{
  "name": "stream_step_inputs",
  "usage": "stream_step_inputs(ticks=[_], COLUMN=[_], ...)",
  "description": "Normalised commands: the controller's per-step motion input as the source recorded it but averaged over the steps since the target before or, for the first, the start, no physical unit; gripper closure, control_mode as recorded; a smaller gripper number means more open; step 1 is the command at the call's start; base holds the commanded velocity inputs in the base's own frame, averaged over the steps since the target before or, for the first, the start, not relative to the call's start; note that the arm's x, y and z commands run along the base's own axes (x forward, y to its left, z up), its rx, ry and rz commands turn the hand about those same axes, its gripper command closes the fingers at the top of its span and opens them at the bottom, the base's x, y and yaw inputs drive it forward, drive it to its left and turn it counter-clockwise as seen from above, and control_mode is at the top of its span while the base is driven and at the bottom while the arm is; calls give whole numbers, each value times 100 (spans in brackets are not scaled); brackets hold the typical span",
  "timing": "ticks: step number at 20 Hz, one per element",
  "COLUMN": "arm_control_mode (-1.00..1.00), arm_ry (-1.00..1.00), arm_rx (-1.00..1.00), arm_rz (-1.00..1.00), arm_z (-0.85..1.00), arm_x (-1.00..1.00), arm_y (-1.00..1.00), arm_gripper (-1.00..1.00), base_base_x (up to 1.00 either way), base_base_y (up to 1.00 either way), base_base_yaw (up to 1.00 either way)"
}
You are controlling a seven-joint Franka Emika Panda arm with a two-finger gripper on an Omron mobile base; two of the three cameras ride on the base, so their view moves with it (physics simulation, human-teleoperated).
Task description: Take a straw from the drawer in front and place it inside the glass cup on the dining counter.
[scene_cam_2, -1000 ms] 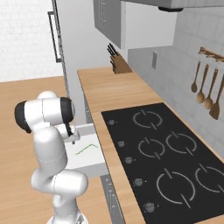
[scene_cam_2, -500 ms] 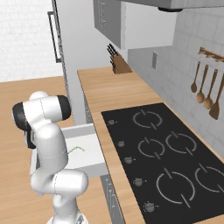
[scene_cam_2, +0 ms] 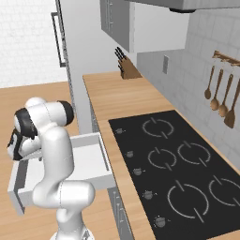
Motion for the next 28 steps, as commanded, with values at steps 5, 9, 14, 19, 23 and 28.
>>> stream_step_inputs(ticks=[5, 9, 14, 19, 23, 28], arm_control_mode=[-100, -100, -100, -100, -100, -100], arm_ry=[0, 0, 0, 0, 0, 0], arm_rx=[0, 0, 0, 0, 0, 0], arm_rz=[-20, -41, -34, -18, -9, -8], arm_z=[20, 1, 0, -2, -17, -33], arm_x=[-11, 0, 21, 33, 40, 47], arm_y=[-12, -62, -65, -40, -17, -8], arm_gripper=[-100, -100, -100, -100, -100, -100], base_base_x=[0, 0, 0, 0, 0, 0], base_base_y=[0, 0, 0, 0, 0, 0], base_base_yaw=[0, 0, 0, 0, 0, 0])
